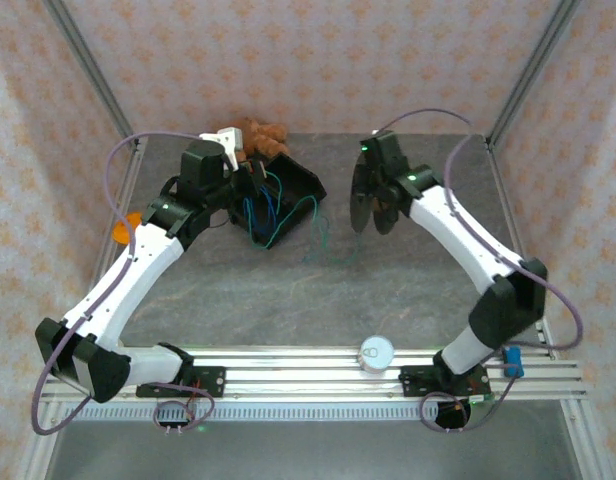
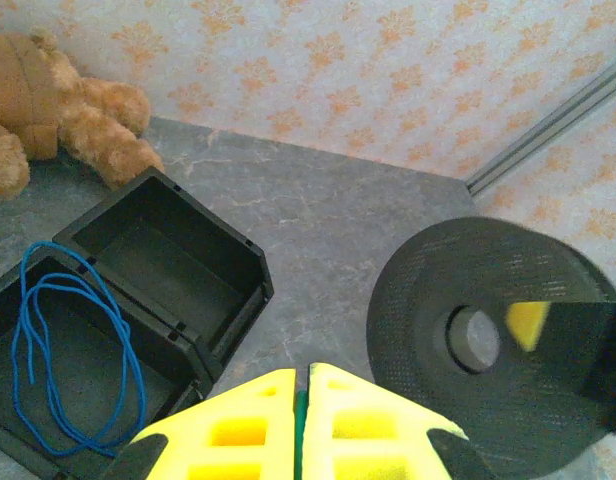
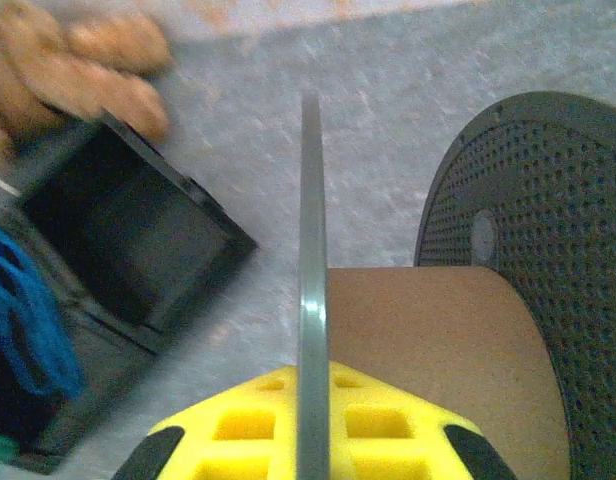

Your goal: Wrap the cables

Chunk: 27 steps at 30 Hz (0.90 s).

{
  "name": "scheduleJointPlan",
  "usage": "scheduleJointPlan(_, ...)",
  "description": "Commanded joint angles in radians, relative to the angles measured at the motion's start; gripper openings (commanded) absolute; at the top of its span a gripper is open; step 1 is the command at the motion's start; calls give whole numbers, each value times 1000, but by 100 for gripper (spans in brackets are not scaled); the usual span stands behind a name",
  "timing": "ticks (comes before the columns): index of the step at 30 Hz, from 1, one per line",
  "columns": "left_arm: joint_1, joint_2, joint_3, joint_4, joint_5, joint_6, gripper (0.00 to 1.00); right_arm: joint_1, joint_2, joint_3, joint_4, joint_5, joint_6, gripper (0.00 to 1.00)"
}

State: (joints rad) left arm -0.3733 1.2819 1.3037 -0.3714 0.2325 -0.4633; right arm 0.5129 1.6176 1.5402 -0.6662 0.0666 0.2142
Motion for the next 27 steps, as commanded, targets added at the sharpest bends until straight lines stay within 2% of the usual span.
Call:
scheduleJointPlan(1,1,-32,-10,22,7,2,0,42,84,82,-90,204,-81,0)
scheduleJointPlan(7,0,-26,-19,40,20,-9,0,82,215,172,-112,196,-32,1)
scheduleJointPlan(9,0,-21,-18,40,26,-12,0,93,244,195,-125,190,-15,18)
scheduleJointPlan(11,0,-17,-14,39,32,-14,0,101,254,208,-137,186,-2,25)
scheduleJointPlan(16,-1,-3,0,41,61,-30,0,102,223,216,-154,167,21,38)
scheduleJointPlan(24,-19,14,44,17,117,-78,0,103,125,228,-183,111,29,49)
scheduleJointPlan(27,-37,-6,46,15,123,-154,0,103,57,209,-181,59,27,52)
